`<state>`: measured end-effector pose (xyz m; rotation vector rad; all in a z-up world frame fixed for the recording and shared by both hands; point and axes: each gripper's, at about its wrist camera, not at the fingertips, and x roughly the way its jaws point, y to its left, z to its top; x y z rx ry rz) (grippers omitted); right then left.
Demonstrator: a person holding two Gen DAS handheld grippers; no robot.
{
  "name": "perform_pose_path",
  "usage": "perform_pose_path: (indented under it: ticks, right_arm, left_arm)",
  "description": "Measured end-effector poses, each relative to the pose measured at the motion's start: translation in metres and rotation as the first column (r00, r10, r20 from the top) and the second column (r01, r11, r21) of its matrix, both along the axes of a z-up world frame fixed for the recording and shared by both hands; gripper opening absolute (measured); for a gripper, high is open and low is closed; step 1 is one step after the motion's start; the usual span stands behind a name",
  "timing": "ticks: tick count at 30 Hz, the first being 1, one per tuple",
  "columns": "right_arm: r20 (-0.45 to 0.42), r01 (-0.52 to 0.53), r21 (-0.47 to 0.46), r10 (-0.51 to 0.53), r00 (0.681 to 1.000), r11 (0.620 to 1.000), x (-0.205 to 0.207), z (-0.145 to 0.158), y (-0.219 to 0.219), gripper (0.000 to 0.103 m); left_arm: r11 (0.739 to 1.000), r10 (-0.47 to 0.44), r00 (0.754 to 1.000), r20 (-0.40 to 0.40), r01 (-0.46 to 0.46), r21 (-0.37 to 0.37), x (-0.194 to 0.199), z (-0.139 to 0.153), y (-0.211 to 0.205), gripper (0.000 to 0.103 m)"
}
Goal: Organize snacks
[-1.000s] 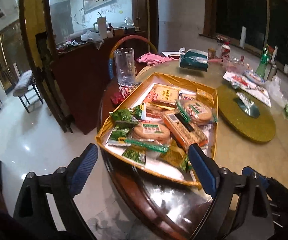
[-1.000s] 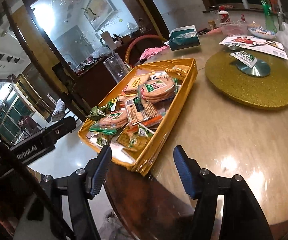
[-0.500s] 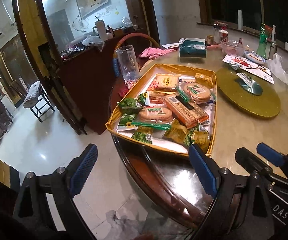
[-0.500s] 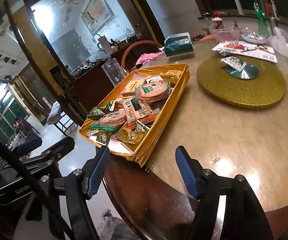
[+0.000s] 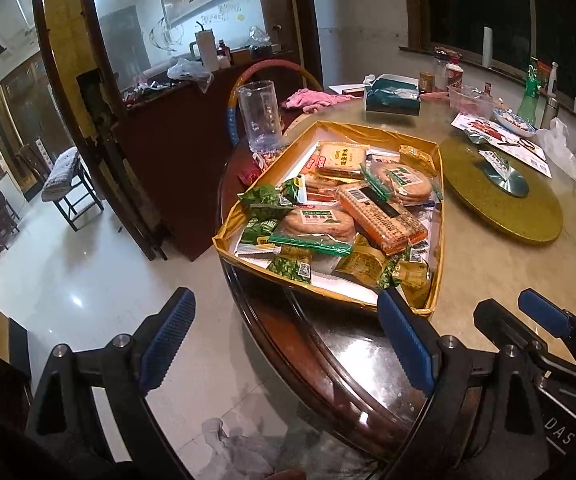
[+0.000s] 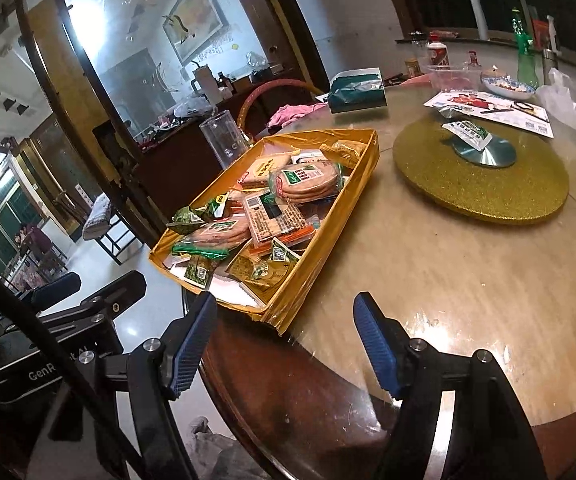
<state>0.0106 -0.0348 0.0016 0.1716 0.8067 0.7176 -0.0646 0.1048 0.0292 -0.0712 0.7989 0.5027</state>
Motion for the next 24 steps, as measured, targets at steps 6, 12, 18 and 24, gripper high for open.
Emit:
perform_pose_path:
  ticks: [6,12,18,24]
  right_arm:
    - [-0.004,-0.004,-0.037,0.004,1.000,0.999,0.006,-0.006,0.011,0.071]
    - [-0.005,-0.018,-0.083,0.017,1.000,0.996,0.013,-0.011,0.028,0.071]
    - [0.014,-0.004,-0.142,0.006,1.000,0.990,0.021,-0.011,0.043,0.071]
    - [0.011,0.008,-0.189,-0.006,1.000,0.982,0.029,-0.018,0.051,0.071]
  left_arm:
    - [0.999,-0.004,1.000,-0.010,0.004,-0.038,0.010,-0.011,0.014,0.092]
    - [0.997,-0.029,0.999,-0.038,0.027,-0.069,0.025,-0.024,0.024,0.092]
    - [0.997,-0.012,0.998,-0.060,0.008,-0.078,0.034,-0.035,0.040,0.092]
    - [0.996,0.003,0.996,-0.084,-0.010,-0.087,0.041,-0.043,0.054,0.092]
